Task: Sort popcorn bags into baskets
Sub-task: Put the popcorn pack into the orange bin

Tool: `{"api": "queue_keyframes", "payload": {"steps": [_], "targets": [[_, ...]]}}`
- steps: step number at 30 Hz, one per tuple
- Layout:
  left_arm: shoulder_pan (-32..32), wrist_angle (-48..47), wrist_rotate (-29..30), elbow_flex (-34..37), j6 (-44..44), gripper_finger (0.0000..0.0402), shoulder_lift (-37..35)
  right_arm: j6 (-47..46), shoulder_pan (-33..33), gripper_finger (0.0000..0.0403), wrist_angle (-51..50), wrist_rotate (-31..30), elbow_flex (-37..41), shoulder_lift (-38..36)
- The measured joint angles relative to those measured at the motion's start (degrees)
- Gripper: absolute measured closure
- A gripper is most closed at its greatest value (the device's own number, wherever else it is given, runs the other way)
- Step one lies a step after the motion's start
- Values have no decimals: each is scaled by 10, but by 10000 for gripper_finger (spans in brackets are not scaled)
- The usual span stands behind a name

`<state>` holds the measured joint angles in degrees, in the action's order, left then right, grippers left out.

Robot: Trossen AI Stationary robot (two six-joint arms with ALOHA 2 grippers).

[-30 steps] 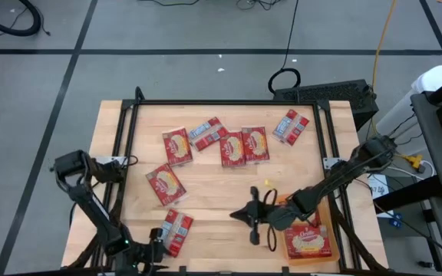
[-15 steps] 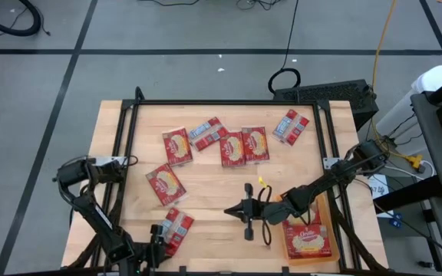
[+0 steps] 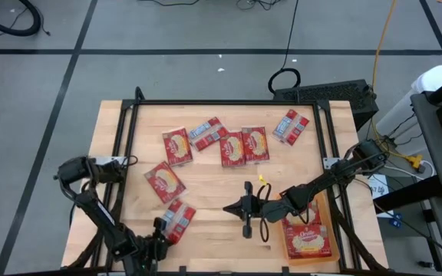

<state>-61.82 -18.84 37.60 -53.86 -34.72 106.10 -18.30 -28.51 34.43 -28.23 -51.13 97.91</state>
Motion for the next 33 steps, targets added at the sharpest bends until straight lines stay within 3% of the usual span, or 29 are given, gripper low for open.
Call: {"api": "queue_keyframes", "payload": {"steps": [5,10,18,22,25,29,33], "targets": [[18,0,75,0,43,398,-74,8,0,403,-14,27,-29,26],[29,-24,123,0,66,399,-147,76,0,389,-81,44,-137,96],[44,-95,129,0,20,400,-199,145,20,274,-158,35,-311,202],[48,-94,129,0,33,401,-200,145,47,217,-160,17,-331,238],[53,-91,129,0,33,401,-200,145,70,194,-160,66,-332,255],[58,-78,129,0,45,401,-200,132,95,197,-155,103,-332,275],[66,-58,129,0,65,401,-200,133,106,252,-147,103,-332,285]]}}
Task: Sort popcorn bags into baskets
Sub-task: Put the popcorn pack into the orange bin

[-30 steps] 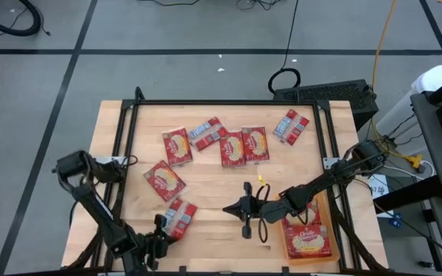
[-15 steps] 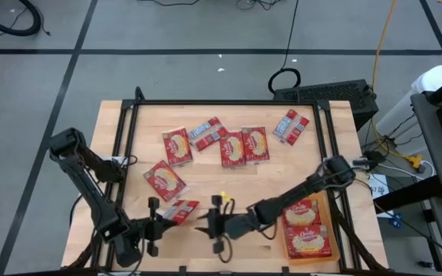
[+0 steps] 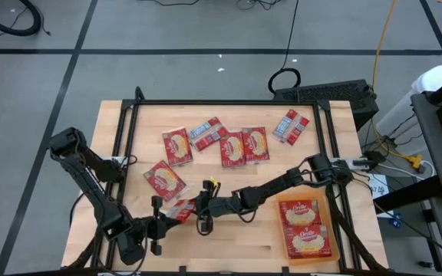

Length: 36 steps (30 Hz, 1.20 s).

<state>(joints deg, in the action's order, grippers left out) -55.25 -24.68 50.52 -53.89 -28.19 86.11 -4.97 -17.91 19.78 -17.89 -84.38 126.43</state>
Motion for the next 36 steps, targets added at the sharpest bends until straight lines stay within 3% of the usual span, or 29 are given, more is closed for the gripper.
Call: {"api": "queue_keyframes", "payload": {"steps": [5,7,12,23,29,33,36], "targets": [[4,19,5,0,33,400,0,15,-1,364,-1,5,0,0],[6,23,7,0,37,398,0,25,-6,390,-11,3,0,-3],[13,25,16,-1,24,362,-1,0,-13,375,-93,0,0,-36],[49,47,76,-1,-37,191,-17,-156,-17,394,-382,17,0,-153],[101,133,67,-1,8,117,32,-193,-17,387,-418,39,0,-167],[138,209,25,-1,54,99,80,-199,-18,386,-433,47,0,-167],[158,257,-9,-1,73,124,109,-199,-23,386,-437,47,0,-167]]}}
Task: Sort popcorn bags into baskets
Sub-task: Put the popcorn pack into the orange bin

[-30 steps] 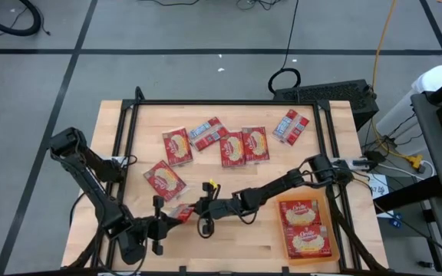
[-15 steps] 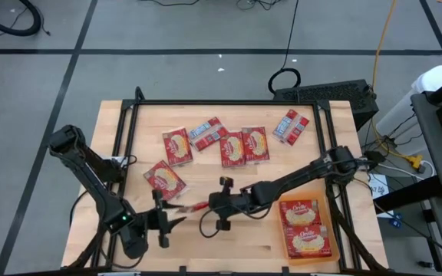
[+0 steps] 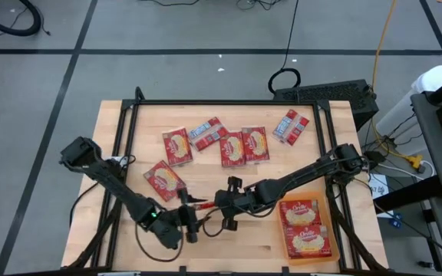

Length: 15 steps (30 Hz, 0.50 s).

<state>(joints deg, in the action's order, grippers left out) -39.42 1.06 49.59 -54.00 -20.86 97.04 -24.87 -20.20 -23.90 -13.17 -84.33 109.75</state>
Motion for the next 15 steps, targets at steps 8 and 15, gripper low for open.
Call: {"api": "queue_keyframes", "payload": {"steps": [8,15], "targets": [[10,-2,-18,1,1,335,7,11,-10,385,-31,16,0,-1],[6,-51,-32,0,-21,366,-27,19,-30,360,-46,9,-1,-14]]}}
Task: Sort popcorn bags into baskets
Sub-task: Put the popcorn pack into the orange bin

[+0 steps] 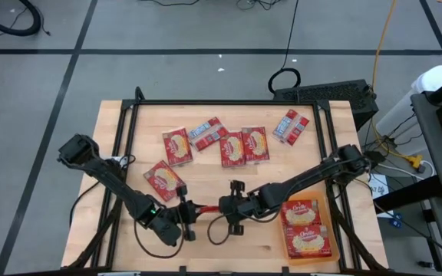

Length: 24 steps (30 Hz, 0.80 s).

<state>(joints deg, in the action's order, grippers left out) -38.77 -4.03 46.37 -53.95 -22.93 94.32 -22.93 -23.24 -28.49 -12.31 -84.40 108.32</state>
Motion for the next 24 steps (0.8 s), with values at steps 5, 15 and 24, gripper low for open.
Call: {"api": "queue_keyframes", "payload": {"steps": [5,15,24], "targets": [[-24,6,30,34,-15,374,-32,-11,-26,318,-21,-49,0,-13],[-82,325,69,181,61,371,-64,-48,-66,277,-12,-145,0,-16],[-87,583,46,269,206,379,-63,-41,-79,271,0,-217,1,-16]]}}
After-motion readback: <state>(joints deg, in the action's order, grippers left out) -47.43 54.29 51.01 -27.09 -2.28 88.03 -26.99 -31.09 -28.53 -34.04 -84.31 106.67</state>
